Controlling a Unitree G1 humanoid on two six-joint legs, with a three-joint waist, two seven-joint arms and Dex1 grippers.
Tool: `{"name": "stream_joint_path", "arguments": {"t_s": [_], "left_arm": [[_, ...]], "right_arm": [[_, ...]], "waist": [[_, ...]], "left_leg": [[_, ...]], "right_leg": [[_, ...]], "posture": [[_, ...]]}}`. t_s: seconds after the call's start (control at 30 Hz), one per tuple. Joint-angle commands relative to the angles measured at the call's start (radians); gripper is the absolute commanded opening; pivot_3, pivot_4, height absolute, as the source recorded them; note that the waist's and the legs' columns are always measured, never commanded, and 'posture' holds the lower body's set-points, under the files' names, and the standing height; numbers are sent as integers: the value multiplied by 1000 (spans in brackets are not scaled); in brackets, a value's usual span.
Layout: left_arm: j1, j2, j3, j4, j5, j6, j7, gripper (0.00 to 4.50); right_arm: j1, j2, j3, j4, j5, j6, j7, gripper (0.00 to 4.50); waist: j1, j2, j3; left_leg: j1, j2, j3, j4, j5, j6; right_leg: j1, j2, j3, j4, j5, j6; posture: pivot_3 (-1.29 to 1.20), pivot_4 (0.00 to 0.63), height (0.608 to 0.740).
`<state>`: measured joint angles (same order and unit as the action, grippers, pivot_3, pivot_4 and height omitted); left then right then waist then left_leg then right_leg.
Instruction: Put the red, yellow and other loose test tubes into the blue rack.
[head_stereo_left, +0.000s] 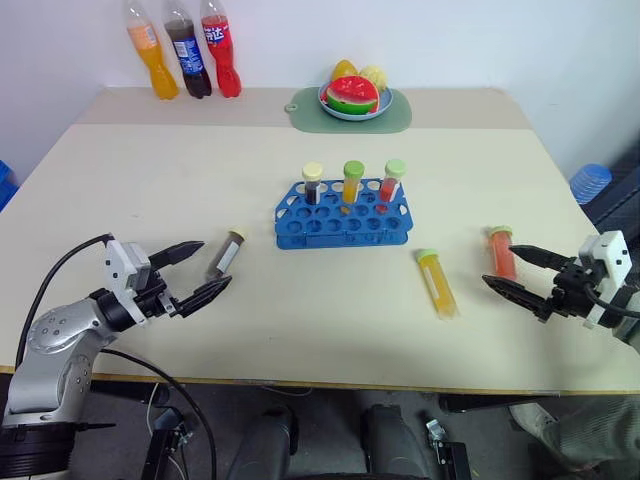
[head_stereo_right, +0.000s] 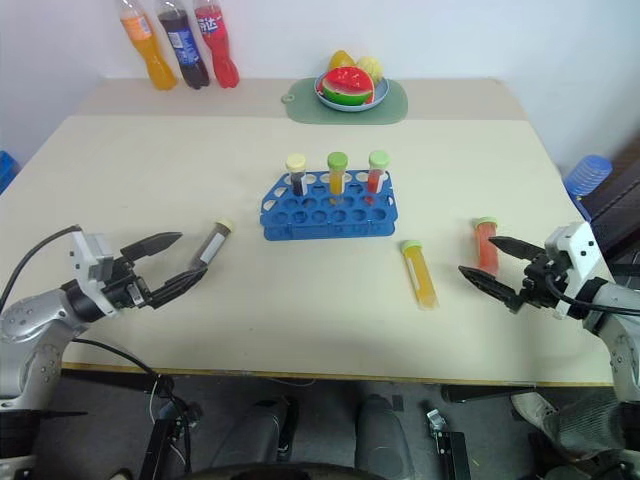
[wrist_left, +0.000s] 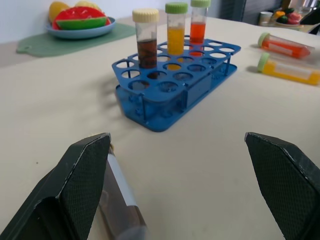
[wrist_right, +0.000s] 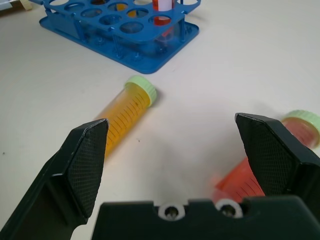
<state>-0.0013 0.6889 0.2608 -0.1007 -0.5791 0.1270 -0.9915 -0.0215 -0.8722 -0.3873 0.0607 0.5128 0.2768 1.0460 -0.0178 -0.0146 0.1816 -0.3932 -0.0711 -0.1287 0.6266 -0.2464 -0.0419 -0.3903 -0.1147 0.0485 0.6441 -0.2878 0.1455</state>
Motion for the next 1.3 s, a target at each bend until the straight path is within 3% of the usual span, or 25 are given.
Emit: {"name": "stream_joint_path", "arguments": {"t_s": [0.03, 0.47, 0.6, 0.83, 1.0, 1.3], "left_arm": [[-2, 17, 20, -33, 4, 3, -4, 4470], [-49, 14, 8, -40, -11, 10, -65, 4470], [-71, 23, -30, -66, 21, -12, -100, 4470], [-134, 9, -93, -122, 32, 5, -103, 4470], [-165, 7, -132, -137, 36, -2, -125, 4470], [-152, -3, -166, -153, 39, 0, -139, 4470]], "right_arm": [[-2, -7, -38, -24, 2, -21, -1, 4500], [-28, 16, -30, -16, -10, -48, -38, 4500], [-85, 12, -33, -22, -29, -25, -108, 4500], [-315, -52, 58, -47, -156, 288, -394, 4500], [-579, -111, 193, 137, -146, 629, -352, 4500], [-829, -144, 403, 506, -246, 773, -222, 4500]], "waist": [[3, 0, 0], [4, 0, 0], [4, 0, 0], [1, 2, 1], [1, 3, 2], [2, 4, 2]], "left_leg": [[0, 0, 0, 0, 0, 0], [0, 0, 0, 0, 0, 0], [0, 0, 0, 0, 0, 0], [-1, -1, 0, 0, 0, 0], [-2, -1, 1, 0, 0, 0], [-16, -2, 0, 2, 0, 1]], "right_leg": [[0, 0, 0, 0, 0, 0], [0, -1, 0, -1, 0, 0], [0, -1, 0, -1, 0, 0], [-1, -1, 0, -1, 0, 0], [-2, -1, 0, -1, 0, 0], [-13, -2, -2, -4, 1, 0]], "posture": [[0, 150, 740], [0, 150, 740], [0, 150, 740], [0, 150, 740], [0, 150, 740], [0, 150, 740]]}}
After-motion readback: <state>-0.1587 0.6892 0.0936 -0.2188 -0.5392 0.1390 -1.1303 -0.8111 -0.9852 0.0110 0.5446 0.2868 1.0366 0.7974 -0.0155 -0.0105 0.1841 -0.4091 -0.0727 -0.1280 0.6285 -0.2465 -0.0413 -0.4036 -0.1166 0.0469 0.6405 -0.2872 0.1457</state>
